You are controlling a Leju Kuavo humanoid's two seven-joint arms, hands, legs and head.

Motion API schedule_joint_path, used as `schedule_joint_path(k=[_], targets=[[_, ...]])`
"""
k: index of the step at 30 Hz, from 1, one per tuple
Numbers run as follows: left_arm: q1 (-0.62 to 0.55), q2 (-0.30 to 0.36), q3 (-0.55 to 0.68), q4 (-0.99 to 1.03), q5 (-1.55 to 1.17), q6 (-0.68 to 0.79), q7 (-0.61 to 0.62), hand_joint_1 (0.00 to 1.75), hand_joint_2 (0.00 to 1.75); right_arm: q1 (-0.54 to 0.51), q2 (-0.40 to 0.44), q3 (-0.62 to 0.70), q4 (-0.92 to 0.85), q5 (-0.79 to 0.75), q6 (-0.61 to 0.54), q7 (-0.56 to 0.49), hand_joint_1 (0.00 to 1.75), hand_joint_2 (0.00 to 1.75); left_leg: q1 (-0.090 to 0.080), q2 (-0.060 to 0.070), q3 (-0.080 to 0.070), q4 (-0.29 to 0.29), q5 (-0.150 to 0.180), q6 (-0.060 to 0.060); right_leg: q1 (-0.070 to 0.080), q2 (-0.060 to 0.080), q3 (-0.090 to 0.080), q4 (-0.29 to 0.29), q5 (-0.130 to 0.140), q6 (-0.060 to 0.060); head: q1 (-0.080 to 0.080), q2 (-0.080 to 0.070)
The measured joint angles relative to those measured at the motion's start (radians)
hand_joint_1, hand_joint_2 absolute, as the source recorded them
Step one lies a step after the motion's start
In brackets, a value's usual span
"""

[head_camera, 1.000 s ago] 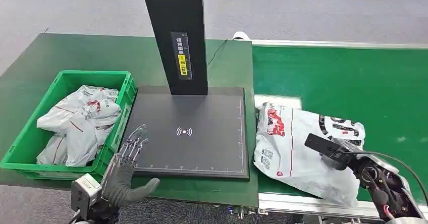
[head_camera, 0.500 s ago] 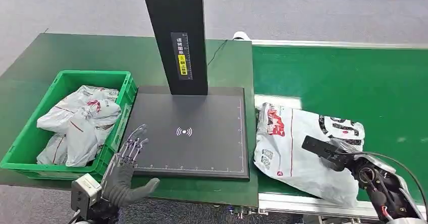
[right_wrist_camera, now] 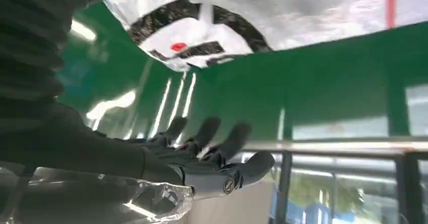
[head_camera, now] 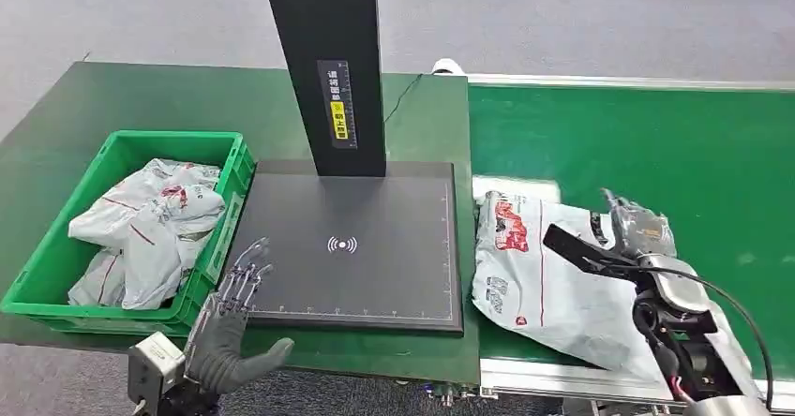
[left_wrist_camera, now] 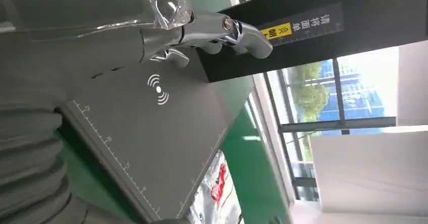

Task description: Moved the parcel from conveyor to table for the left to box.

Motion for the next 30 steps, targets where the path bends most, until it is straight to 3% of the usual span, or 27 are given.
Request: schedule_joint_path(k=[5, 9, 13, 30], targets=[[0.000, 0.001, 0.000, 0.000, 0.000, 0.001, -0.005, 0.00, 1.75, -0.034, 0.043, 0.029, 0.007, 0.008, 0.027, -0.036, 0.00, 1.75, 0.000, 0.000, 0.000, 0.000, 0.000, 0.000, 0.000, 0.000, 0.000, 0.000, 0.000, 0.000, 0.000, 0.000], [-0.013, 0.002, 0.000, 0.011, 0.003, -0.010, -0.005, 0.00, 1.75, -0.057, 0.065, 0.056, 0.056, -0.122, 0.268, -0.085, 0.00, 1.75, 0.000, -0.001, 0.000, 0.000, 0.000, 0.000, 0.000, -0.001, 0.000, 0.000, 0.000, 0.000, 0.000, 0.000], [-0.037, 0.003, 0.000, 0.031, 0.005, -0.019, -0.004, 0.00, 1.75, -0.069, 0.067, 0.097, 0.116, -0.188, 0.374, -0.101, 0.00, 1.75, 0.000, -0.001, 0.000, 0.000, 0.000, 0.000, 0.000, -0.001, 0.000, 0.000, 0.000, 0.000, 0.000, 0.000], [-0.050, 0.005, -0.002, 0.046, 0.010, -0.013, 0.019, 0.00, 1.75, -0.118, 0.041, 0.225, 0.203, -0.234, 0.460, -0.051, 0.00, 1.75, 0.000, 0.000, 0.000, 0.000, 0.000, 0.000, 0.000, -0.001, 0.000, 0.000, 0.000, 0.000, 0.000, 0.000]])
